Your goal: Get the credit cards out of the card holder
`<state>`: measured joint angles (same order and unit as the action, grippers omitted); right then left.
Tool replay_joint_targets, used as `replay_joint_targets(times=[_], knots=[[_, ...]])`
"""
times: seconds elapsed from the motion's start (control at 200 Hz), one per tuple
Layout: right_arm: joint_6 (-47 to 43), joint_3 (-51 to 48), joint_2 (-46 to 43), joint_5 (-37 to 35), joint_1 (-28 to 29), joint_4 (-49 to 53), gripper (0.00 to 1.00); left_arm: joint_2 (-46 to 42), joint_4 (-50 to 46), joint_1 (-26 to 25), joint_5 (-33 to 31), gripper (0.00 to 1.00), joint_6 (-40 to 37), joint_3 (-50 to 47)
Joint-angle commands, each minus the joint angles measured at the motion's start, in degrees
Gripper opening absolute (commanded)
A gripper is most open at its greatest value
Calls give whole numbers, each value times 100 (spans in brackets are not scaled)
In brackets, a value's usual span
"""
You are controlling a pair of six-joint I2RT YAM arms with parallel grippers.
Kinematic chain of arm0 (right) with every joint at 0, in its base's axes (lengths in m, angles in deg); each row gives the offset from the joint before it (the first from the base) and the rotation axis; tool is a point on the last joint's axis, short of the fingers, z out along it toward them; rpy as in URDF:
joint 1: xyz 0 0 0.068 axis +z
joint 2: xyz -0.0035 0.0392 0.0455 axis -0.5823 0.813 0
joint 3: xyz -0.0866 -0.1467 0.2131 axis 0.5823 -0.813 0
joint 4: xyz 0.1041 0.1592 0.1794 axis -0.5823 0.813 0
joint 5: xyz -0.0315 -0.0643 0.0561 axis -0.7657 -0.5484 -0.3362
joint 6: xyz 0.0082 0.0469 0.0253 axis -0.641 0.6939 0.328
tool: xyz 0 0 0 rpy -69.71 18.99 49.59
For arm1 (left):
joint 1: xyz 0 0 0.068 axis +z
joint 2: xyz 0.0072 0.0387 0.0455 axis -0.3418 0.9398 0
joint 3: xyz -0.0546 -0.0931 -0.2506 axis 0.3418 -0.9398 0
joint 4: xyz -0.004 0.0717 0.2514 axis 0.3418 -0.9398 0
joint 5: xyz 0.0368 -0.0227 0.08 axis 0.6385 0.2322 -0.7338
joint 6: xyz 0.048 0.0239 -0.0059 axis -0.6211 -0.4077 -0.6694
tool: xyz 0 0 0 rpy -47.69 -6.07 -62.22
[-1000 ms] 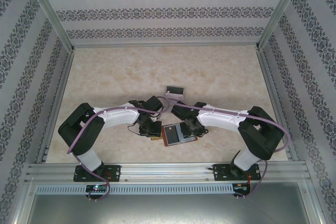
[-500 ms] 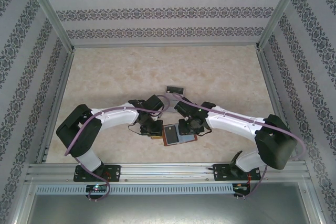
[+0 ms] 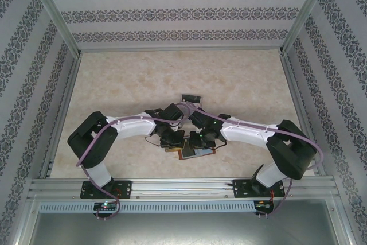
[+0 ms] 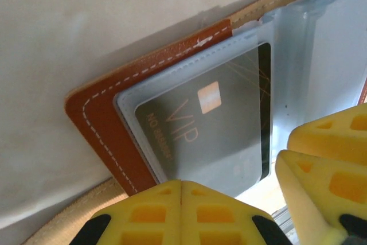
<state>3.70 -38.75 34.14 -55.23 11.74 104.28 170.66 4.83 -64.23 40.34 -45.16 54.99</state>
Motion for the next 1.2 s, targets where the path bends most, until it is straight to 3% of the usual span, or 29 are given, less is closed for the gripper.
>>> replay_joint_targets(times=[0.0,0.415,0.585,1.194], knots=[[44,-60,127,150,-24,-204,22,163,116,-71,98,8,-11,196],[12,-155,308,66,-37,-303,20,314,-496,-60,-290,7,-325,291],[5,-150,334,-200,-42,-86,24,243,-586,-56,-389,7,-356,175],[-7,-80,-202,-298,-42,183,24,-15,-720,-58,-547,8,-377,0]])
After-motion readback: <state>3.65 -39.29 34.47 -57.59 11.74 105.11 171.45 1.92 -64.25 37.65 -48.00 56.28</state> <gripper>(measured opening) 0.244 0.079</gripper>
